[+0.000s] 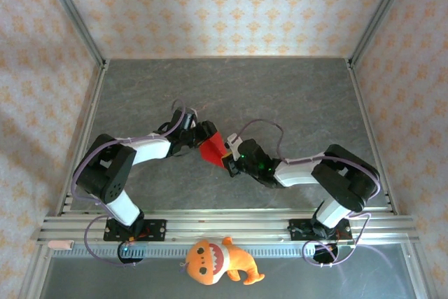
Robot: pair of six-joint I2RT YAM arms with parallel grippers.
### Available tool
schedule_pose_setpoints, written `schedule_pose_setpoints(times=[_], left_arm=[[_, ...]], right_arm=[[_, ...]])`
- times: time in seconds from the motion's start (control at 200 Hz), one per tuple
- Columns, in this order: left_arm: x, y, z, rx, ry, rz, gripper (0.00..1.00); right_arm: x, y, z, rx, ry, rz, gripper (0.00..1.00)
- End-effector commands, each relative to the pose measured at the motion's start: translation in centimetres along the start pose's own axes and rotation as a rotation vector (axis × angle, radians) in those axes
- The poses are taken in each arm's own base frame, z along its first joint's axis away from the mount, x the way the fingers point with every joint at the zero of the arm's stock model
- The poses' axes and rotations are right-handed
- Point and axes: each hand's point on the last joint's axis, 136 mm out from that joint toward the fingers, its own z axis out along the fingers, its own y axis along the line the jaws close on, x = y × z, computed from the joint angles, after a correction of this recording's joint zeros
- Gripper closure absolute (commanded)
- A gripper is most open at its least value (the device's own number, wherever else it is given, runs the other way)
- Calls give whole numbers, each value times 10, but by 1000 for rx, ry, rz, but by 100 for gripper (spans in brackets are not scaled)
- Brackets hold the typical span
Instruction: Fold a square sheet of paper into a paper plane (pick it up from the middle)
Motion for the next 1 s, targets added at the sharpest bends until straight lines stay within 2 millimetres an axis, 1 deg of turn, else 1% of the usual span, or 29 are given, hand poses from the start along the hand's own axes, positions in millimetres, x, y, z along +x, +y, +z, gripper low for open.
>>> schedule_pose_setpoints(times=[0.0,0.065,0.11,0.16,0.23,0.33,0.49,0.721,0.871,0.996], left_arm=[[1,-4,1,-4,14,12,60],[1,-3,1,-14,16,21,72],[2,-1,0,-23,19,28,78],[3,0,-1,-30,22,33,84],[4,-1,-2,-25,27,40,90],[4,-4,-5,-22,26,52,96],[3,-8,-6,-21,35,71,99],[4,-9,-5,-29,51,91,100],[3,-12,-5,-25,52,93,100],[3,-12,-4,-23,56,93,100]], right_arm=[[-10,-9,-3,103,-29,-103,88],[-11,-7,-6,113,-43,-141,86],[-11,-7,-8,133,-50,-167,83],[-11,-9,-10,158,-55,-193,83],[-11,-11,-12,186,-63,-225,82],[-6,-8,-13,226,-61,-295,77],[2,-10,-11,302,-41,-383,73],[-3,-8,-11,319,-50,-435,66],[-1,-7,-9,313,-25,-473,63],[5,-12,-6,339,3,-487,63]])
